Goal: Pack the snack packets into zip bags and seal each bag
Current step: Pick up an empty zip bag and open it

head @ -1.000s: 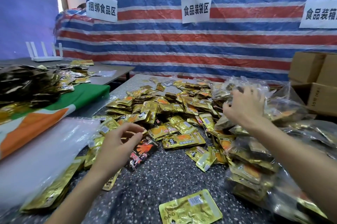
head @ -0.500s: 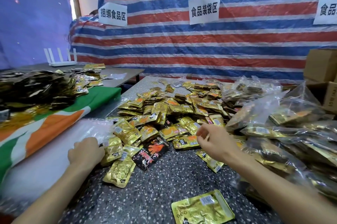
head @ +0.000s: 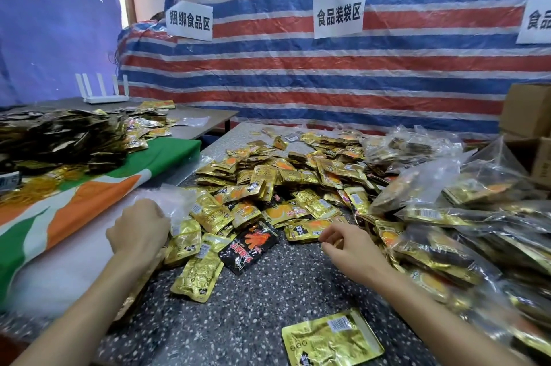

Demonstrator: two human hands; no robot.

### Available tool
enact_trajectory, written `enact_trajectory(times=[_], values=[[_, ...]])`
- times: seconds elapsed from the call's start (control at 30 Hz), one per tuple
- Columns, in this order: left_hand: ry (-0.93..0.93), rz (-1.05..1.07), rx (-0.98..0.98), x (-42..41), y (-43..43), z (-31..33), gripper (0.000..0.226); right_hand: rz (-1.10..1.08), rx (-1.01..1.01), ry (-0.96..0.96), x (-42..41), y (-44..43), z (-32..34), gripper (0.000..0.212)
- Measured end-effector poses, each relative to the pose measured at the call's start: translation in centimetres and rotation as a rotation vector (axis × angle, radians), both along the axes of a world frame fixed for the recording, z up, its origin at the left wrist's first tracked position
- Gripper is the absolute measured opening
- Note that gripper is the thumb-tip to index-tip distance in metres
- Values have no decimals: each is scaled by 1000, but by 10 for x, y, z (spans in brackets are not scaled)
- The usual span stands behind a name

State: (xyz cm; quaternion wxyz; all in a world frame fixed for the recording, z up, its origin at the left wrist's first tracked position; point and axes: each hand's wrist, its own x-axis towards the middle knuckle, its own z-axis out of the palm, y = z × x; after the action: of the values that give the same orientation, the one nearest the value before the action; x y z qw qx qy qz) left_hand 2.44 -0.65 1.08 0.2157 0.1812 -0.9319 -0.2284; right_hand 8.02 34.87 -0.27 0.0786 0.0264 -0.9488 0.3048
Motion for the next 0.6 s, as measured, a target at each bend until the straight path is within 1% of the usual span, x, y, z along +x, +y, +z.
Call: enact_trajectory(times=[0.1,0.13,0.17,0.23,0.3,0.37,0.4,0.43,0.5,0.6], values=[[151,-59,-21,11,16,13,9,24,-75,21,0,-7,3,5],[214,-105,-27,16,22,18,9,32,-135,25,1,-10,5,5],[276,-170,-32,23,29,22,10,44,-211,19,2,-12,8,11],[359,-323,-46,36,43,31,11,77,-381,-22,5,-20,18,32],[400,-447,-89,51,57,37,22,110,-569,-84,8,-27,31,56],[440,-545,-122,65,70,42,34,138,-733,-168,10,-33,44,72],[466,-594,-145,72,76,44,38,155,-791,-212,11,-34,50,77],[499,-642,-176,77,81,45,42,175,-833,-251,12,-35,56,78],[566,-758,-258,86,89,46,45,204,-881,-298,16,-37,66,70],[641,-891,-347,91,97,43,37,158,-880,-328,21,-36,73,56]])
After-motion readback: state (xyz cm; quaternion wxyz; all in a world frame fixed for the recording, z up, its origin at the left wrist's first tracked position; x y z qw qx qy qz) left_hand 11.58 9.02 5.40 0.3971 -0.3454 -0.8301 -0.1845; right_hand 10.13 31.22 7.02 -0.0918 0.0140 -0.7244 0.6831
